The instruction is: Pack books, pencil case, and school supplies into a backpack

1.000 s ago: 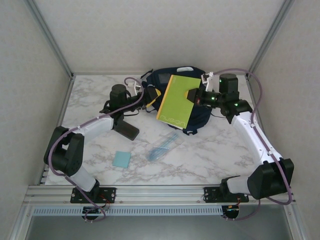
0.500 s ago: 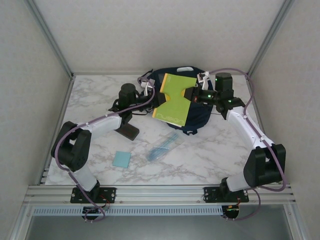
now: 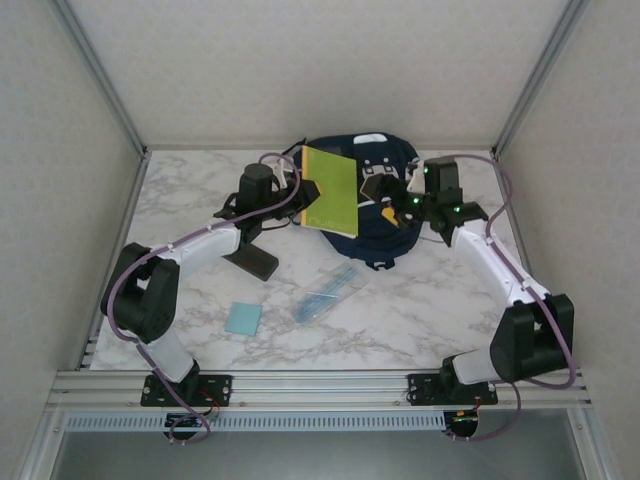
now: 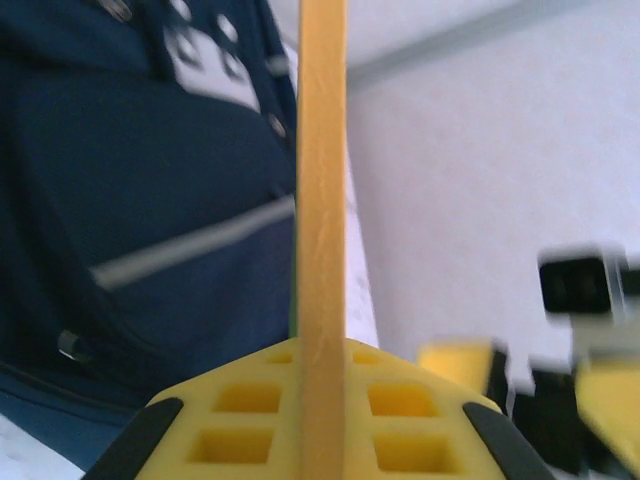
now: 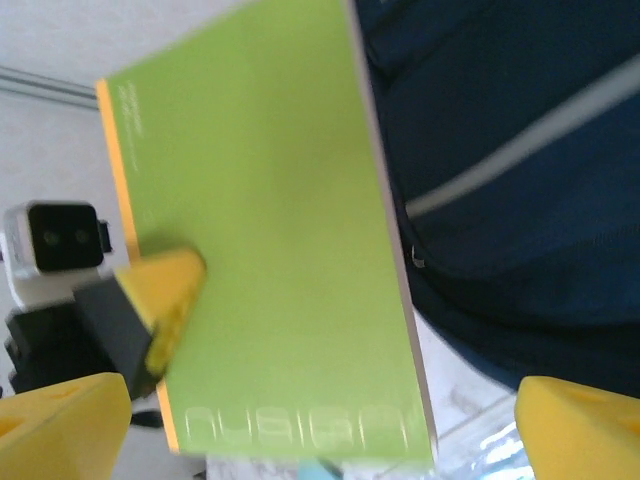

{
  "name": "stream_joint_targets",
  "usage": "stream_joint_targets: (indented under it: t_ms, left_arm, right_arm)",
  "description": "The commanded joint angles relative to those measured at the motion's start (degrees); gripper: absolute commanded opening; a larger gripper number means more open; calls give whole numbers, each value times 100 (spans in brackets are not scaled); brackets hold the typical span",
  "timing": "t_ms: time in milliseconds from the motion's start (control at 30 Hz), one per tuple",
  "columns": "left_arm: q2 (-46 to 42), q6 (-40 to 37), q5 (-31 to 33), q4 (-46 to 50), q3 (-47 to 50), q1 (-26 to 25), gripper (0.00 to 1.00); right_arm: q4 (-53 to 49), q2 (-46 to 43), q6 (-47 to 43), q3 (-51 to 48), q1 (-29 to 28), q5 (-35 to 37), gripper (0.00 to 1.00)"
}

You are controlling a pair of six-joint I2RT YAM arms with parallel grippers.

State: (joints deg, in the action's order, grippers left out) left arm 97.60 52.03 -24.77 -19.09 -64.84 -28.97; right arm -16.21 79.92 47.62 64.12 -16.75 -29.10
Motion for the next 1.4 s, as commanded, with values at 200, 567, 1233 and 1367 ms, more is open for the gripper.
stream_joint_targets:
  t_ms: [200, 567, 1233, 1367]
  left_arm:
    - [-85, 779, 2317, -1254, -20, -278, 0]
    - [-258, 1294, 2491, -1642, 317, -593, 0]
    - [-119, -1398, 1203, 1114, -805, -802, 100]
    - [349, -2853, 1204, 2591, -1803, -1066, 96]
  right_arm:
    - [2592, -218, 2480, -1296, -1427, 1180, 99]
    - [4575, 731, 3155, -1248, -1745, 1547, 88]
    - [2025, -865, 1037, -1023, -80, 1882, 0]
    - [556, -1543, 243, -787, 552, 2375, 0]
